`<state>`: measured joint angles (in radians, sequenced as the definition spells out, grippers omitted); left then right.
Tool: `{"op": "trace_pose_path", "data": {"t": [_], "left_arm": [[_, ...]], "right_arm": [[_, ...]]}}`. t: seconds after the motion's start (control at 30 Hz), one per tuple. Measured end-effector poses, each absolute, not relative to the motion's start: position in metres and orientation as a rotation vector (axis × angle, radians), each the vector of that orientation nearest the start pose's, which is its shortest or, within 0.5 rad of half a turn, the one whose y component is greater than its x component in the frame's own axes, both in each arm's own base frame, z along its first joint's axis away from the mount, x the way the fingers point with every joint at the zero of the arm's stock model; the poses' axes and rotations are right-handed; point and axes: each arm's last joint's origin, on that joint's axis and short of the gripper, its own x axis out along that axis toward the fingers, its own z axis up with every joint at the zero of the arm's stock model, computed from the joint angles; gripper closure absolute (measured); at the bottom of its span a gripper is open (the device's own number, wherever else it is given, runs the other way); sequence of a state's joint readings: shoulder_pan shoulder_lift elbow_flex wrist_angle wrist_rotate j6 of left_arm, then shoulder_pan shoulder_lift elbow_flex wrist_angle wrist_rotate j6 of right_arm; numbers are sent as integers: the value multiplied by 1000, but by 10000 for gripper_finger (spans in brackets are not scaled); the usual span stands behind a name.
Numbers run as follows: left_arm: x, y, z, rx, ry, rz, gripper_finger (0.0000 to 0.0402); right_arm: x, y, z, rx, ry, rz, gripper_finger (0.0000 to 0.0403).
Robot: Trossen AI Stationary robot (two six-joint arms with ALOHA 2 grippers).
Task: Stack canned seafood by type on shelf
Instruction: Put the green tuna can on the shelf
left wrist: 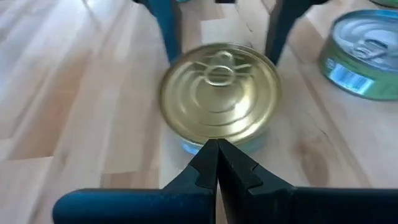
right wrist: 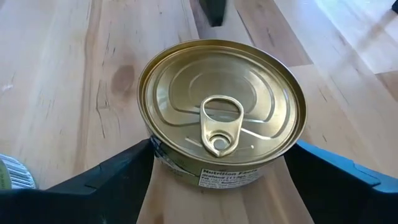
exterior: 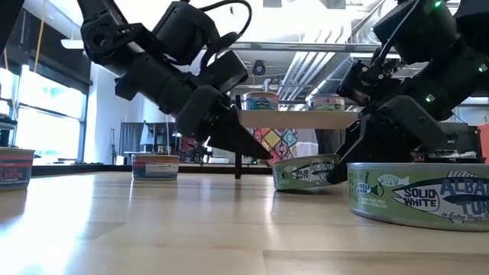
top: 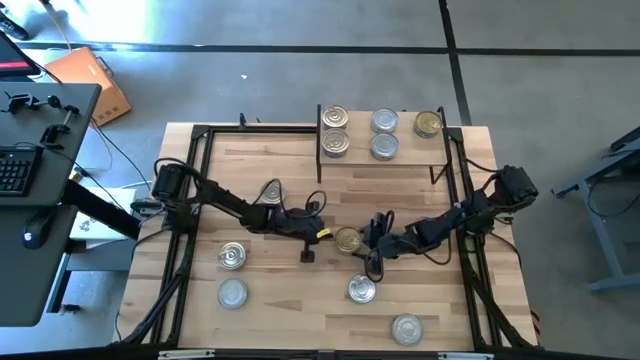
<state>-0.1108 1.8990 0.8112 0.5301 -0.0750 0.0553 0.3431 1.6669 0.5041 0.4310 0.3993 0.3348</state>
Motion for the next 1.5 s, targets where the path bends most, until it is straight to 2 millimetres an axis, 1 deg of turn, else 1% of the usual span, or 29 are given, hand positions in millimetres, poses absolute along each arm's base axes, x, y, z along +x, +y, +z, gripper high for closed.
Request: {"op": "trace_pose_path", "data": {"t": [0.07,0.17,0.27,0.37,0.5,0.63,0.77,0.87,1.03,1.27,1.5], "left_arm": [[352,-39,111,113,554,-106,402],[352,-43,109,208,547,-221,399],[353,-52,114,322,470,-291,380],[355,-59,118,443,402,-324,342],[358,-62,116,568,346,-312,278],[357,-63,109,691,370,-311,214],[357,-65,101,808,411,-236,173],[357,-66,96,824,426,-227,165],[358,-68,89,801,418,-208,164],[363,-70,88,839,413,-174,164],[373,-72,84,855,423,-161,164]], "right_arm": [[256,79,102,56,661,-169,58],[256,79,102,54,659,-174,57],[256,79,102,54,658,-176,57],[256,79,102,55,655,-175,57],[257,79,103,62,641,-174,57],[259,80,105,78,617,-169,57],[260,79,107,100,607,-152,57],[261,76,107,123,608,-157,57],[262,73,107,156,604,-172,57],[263,73,107,225,596,-188,57],[270,75,114,276,577,-184,57]]}}
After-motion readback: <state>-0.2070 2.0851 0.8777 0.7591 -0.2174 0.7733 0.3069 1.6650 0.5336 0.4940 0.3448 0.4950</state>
